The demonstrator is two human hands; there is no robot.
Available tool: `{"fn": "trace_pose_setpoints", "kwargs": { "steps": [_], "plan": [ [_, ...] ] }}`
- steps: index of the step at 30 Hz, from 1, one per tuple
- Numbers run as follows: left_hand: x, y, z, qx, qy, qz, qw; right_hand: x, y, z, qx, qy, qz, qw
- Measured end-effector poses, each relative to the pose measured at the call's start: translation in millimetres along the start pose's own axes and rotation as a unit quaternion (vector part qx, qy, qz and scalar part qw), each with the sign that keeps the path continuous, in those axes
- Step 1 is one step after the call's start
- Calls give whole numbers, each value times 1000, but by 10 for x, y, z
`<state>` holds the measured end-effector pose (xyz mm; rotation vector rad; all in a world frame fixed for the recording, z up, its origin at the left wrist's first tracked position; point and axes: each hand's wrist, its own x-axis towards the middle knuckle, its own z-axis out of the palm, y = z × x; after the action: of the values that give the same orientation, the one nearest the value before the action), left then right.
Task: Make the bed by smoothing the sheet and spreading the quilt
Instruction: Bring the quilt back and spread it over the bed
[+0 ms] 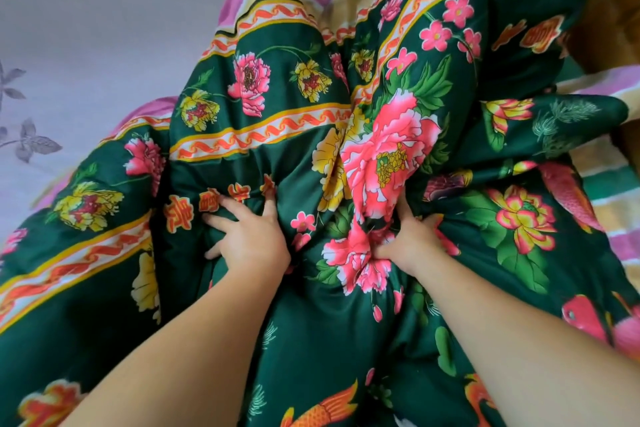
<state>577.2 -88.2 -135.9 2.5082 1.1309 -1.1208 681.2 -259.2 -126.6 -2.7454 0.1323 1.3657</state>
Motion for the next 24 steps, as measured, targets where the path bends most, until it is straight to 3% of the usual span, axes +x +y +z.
{"fn": "trace_pose_setpoints", "kwargs": {
  "steps": [14,20,22,24],
  "plan": [
    [-51,-11,-218,37,-70,-13,997,60,-38,-29,-25,-20,2,999],
    [-33,-164,-566,13,-137,34,990,78,-36,-19,-31,-19,1,999],
    [17,-350,-799,6,-47,78,996,104,-18,-25,-31,-18,-3,999],
    [75,-645,-999,-1,149,85,985,121,-9,-21,-36,-16,-5,999]
  ]
}}
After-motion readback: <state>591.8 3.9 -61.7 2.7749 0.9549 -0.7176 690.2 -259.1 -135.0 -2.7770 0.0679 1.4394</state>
